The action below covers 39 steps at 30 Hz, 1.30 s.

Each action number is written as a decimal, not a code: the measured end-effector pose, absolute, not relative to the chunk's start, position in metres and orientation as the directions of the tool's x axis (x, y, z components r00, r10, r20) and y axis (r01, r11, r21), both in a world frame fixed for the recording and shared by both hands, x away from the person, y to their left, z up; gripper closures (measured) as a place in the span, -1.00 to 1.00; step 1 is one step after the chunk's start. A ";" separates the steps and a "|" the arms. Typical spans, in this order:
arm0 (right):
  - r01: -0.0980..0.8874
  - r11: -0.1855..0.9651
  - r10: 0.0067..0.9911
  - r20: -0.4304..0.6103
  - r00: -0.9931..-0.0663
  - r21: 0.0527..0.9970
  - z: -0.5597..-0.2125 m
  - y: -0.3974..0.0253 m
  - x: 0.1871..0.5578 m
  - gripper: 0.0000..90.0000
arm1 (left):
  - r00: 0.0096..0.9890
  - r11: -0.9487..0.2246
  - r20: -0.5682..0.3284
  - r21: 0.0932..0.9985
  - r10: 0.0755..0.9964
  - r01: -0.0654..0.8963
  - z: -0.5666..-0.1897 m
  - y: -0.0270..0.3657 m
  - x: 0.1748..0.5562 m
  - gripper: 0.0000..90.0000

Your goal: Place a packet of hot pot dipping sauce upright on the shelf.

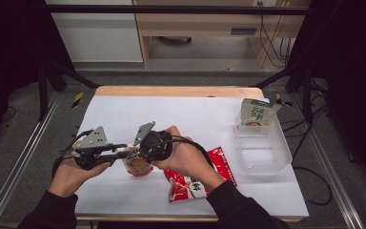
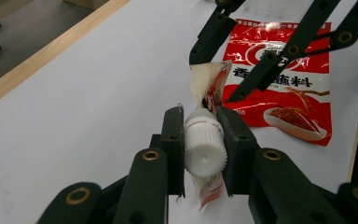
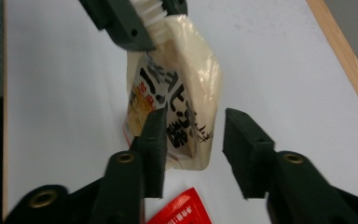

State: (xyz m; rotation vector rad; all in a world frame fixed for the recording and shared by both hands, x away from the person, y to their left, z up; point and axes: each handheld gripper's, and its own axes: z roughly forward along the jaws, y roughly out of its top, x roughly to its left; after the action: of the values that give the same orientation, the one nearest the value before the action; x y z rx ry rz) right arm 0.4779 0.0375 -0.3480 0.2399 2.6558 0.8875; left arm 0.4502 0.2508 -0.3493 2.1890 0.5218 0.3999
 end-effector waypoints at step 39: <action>0.009 0.899 0.130 -0.248 -0.960 0.437 -0.309 0.065 0.492 0.94 | 0.838 -0.468 0.078 0.856 0.539 0.221 -0.352 0.260 0.448 0.14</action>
State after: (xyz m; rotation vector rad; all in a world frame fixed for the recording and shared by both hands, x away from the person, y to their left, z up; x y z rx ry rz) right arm 0.4925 0.0649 -0.3095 0.1045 2.7925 0.6406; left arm 0.4480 0.2599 -0.3521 2.0626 0.5569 0.4220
